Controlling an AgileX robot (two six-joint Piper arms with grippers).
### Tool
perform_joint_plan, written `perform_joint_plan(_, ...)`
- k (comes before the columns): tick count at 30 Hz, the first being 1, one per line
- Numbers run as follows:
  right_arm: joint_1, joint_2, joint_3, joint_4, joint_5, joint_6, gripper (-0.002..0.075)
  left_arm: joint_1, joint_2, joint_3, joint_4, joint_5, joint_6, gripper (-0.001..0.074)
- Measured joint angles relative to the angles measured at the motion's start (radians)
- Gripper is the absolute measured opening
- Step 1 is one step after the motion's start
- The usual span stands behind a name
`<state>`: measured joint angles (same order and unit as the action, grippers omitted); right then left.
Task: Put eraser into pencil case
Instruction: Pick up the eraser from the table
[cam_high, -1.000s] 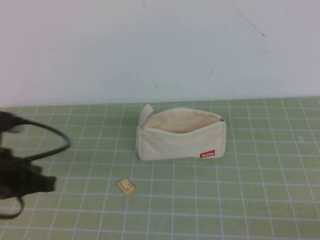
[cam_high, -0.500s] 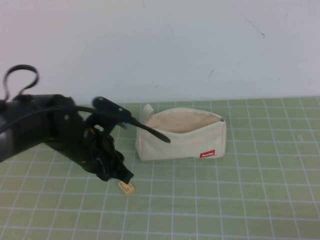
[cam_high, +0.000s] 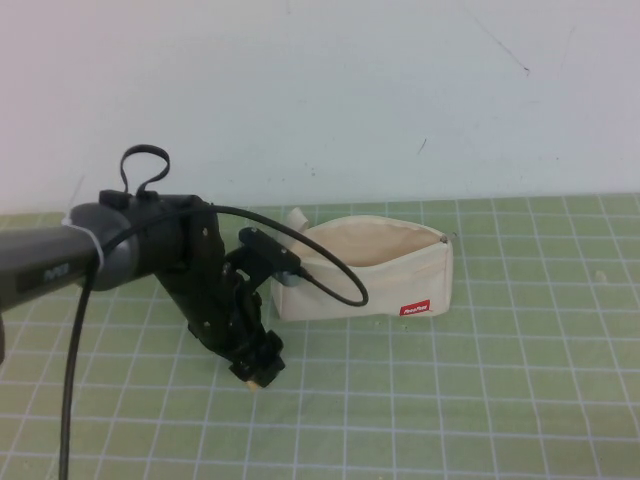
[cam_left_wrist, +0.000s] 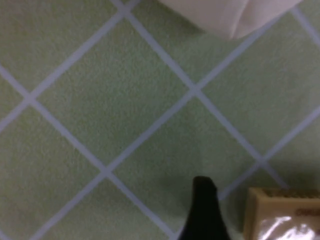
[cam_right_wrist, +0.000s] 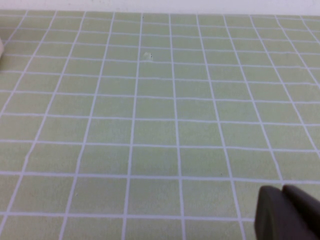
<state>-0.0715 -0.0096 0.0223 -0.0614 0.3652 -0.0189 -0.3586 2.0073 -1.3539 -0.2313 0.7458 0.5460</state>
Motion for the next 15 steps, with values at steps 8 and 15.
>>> perform_joint_plan(8,0.0,0.0,0.0,0.0,0.0,0.0,-0.0001,0.0,0.023,-0.017,0.047,0.01,0.006,0.0294)
perform_joint_plan(15,0.0,0.0,0.0,0.0,0.0,0.0,-0.0001,-0.004,0.042,-0.093,0.043,0.16,-0.004,0.0281)
